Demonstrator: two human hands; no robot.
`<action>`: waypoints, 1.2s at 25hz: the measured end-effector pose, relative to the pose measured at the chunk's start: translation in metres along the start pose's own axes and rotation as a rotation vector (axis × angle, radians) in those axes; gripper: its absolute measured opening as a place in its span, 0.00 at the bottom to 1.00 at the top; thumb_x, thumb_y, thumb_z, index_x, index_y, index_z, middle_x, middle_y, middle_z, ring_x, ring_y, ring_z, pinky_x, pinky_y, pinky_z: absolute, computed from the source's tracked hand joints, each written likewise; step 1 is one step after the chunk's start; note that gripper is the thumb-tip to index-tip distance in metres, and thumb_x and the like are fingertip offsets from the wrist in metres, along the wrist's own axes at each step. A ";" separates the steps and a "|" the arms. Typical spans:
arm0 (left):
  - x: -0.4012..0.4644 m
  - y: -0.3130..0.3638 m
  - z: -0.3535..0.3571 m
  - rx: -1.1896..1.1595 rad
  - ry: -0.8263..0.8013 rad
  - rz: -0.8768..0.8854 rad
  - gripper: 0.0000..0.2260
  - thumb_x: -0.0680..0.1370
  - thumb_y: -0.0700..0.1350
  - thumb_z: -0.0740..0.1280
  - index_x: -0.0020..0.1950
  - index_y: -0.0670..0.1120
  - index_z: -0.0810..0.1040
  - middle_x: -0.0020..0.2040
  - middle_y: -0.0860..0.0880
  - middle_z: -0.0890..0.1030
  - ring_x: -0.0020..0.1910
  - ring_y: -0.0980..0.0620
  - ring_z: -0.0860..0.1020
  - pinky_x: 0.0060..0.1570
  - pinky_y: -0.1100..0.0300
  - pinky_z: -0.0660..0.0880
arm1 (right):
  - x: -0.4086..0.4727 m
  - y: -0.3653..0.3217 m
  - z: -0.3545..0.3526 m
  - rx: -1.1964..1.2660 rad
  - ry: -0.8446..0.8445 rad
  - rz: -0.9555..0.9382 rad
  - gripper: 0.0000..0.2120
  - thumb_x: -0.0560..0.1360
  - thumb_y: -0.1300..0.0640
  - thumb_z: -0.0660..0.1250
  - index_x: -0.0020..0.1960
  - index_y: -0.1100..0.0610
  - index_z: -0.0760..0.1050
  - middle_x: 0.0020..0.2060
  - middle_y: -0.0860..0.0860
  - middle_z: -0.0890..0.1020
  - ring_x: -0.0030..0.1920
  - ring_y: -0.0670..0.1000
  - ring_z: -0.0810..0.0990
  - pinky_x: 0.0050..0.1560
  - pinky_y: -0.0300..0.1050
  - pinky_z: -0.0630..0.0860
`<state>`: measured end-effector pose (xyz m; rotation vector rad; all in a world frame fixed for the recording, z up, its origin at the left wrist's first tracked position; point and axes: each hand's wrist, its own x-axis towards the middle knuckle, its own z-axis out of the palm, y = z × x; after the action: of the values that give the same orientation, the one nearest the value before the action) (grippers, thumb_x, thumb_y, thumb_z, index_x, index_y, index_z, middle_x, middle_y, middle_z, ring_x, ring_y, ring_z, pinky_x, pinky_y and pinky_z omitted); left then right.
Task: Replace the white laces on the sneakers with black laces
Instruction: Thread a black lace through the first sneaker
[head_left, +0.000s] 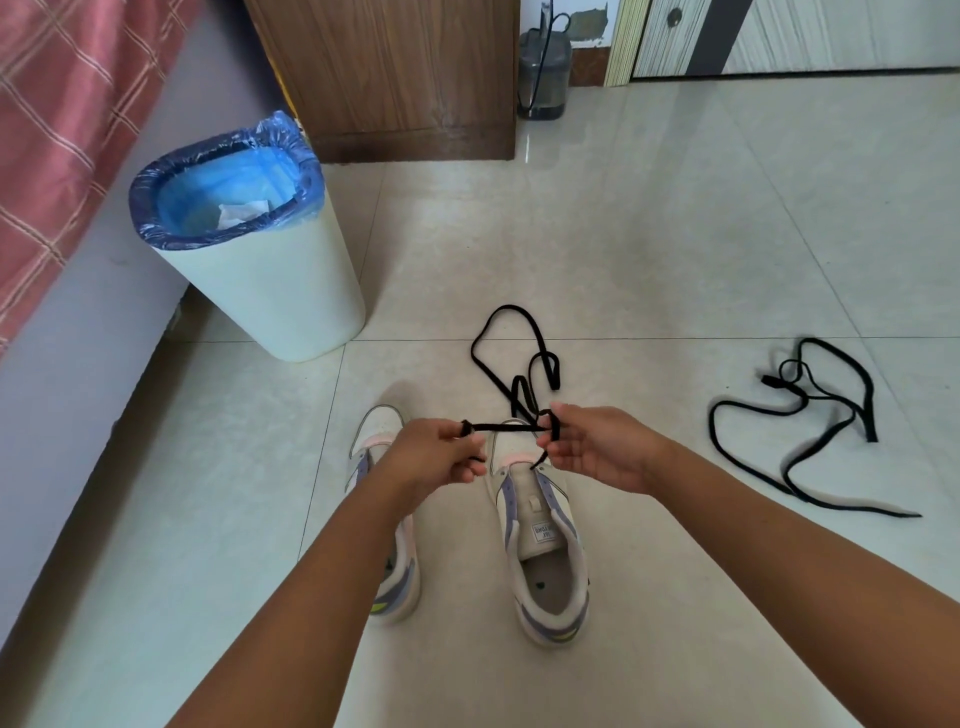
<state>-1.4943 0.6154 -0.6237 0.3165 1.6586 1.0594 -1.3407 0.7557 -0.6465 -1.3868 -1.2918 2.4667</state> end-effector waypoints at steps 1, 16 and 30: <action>0.002 0.002 -0.001 -0.114 -0.003 -0.016 0.05 0.79 0.33 0.62 0.52 0.33 0.75 0.40 0.42 0.78 0.32 0.55 0.79 0.31 0.68 0.77 | 0.000 -0.001 -0.001 0.011 -0.008 -0.025 0.07 0.78 0.61 0.62 0.51 0.64 0.76 0.38 0.55 0.80 0.35 0.48 0.79 0.39 0.40 0.79; 0.013 0.040 -0.015 -0.122 0.267 0.204 0.03 0.77 0.35 0.65 0.49 0.37 0.77 0.31 0.47 0.78 0.22 0.61 0.74 0.26 0.69 0.71 | 0.005 -0.033 -0.026 0.085 0.226 -0.311 0.07 0.75 0.72 0.62 0.45 0.63 0.74 0.36 0.56 0.78 0.34 0.49 0.79 0.33 0.32 0.76; 0.046 -0.065 0.039 -0.236 0.379 0.001 0.06 0.74 0.33 0.69 0.43 0.38 0.72 0.36 0.42 0.79 0.26 0.55 0.78 0.32 0.66 0.78 | 0.024 0.038 -0.008 -0.069 0.312 -0.044 0.10 0.71 0.75 0.66 0.42 0.62 0.73 0.36 0.59 0.79 0.36 0.55 0.80 0.35 0.39 0.80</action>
<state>-1.4583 0.6281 -0.7036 -0.0428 1.8373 1.3636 -1.3361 0.7451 -0.6907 -1.6571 -1.3278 2.0875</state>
